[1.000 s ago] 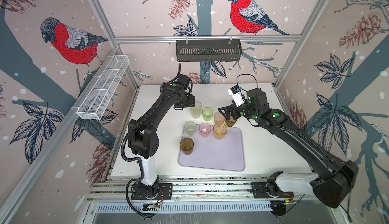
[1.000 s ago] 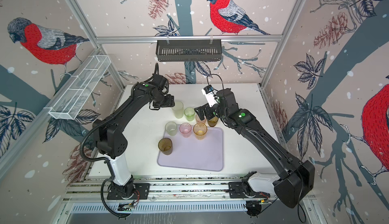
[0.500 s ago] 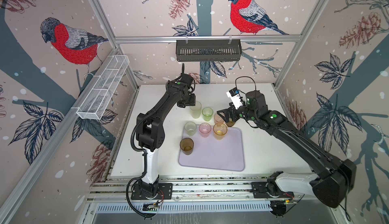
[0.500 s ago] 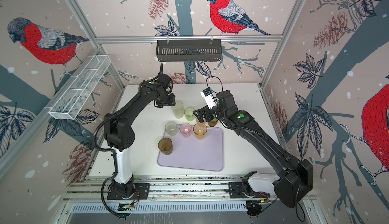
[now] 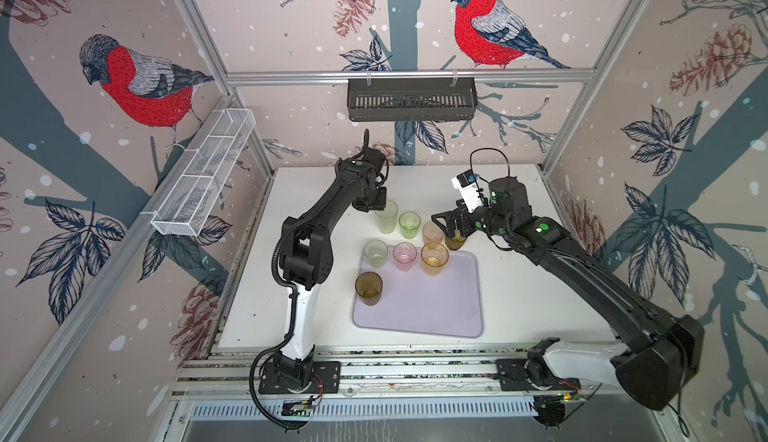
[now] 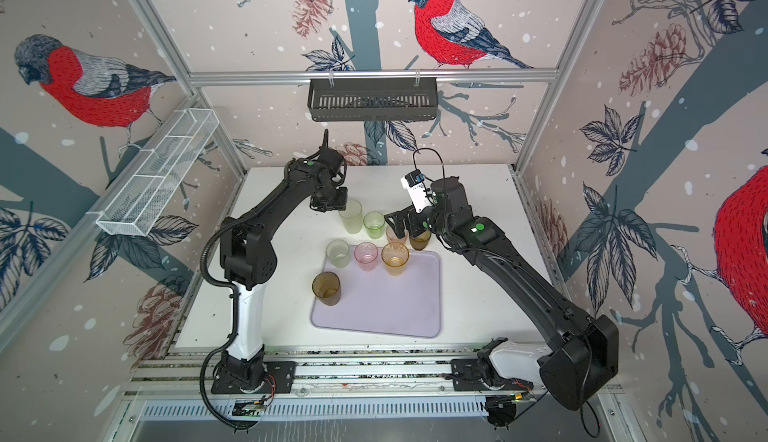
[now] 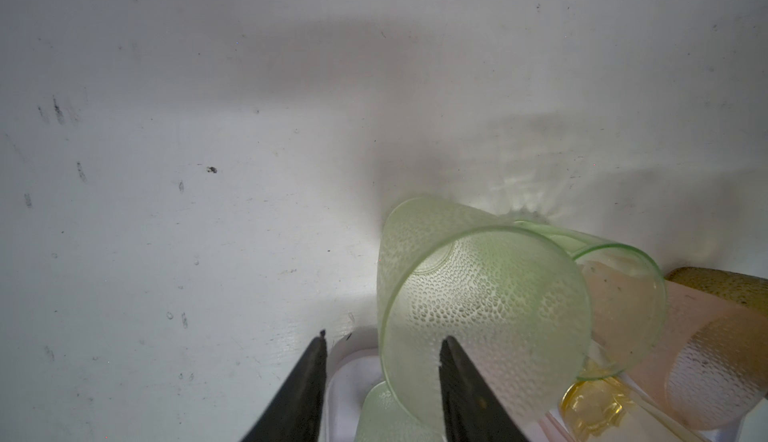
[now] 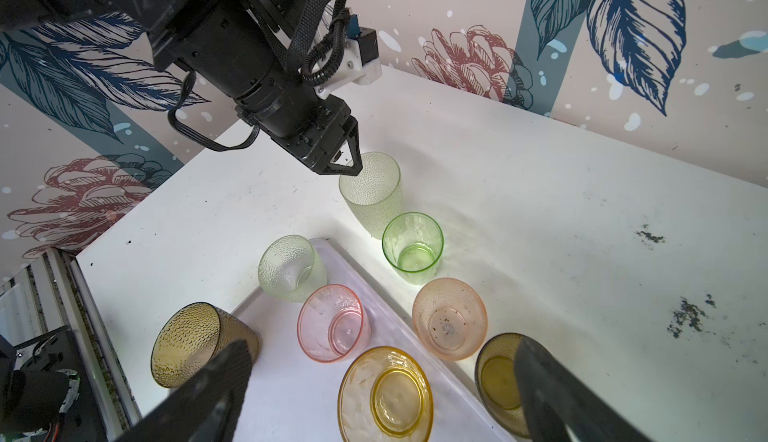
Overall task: Place the glasses into the tray
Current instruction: 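Raise the right gripper away while the left gripper moves over the tall pale green cup, then lower the open left gripper around the tall pale green cup's rim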
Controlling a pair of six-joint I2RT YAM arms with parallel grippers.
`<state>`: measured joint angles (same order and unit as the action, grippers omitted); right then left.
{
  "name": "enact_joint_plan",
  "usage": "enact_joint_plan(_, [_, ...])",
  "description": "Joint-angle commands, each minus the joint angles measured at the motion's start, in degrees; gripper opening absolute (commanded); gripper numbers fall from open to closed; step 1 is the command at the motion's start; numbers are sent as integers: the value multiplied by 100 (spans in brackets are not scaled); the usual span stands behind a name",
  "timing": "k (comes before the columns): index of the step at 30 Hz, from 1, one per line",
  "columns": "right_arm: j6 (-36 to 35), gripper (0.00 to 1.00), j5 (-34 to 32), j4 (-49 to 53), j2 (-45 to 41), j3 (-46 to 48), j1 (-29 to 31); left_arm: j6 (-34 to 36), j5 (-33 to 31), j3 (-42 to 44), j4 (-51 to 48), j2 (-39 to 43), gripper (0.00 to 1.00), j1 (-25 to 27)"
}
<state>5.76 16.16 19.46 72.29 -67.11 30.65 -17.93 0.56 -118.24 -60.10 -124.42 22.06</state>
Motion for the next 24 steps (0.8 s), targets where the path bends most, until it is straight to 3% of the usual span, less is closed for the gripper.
enact_joint_plan(1, [-75,100,-34,-74,-22,-56,-22,90,-104,-148,-221,-85,40,-9])
enact_joint_plan(10, [-67,100,-35,-65,-22,-70,-83,110,-100,-273,-249,-248,31,-9])
enact_joint_plan(24, [4,100,79,-92,-188,-52,-209,109,-164,-455,-305,-389,24,-9])
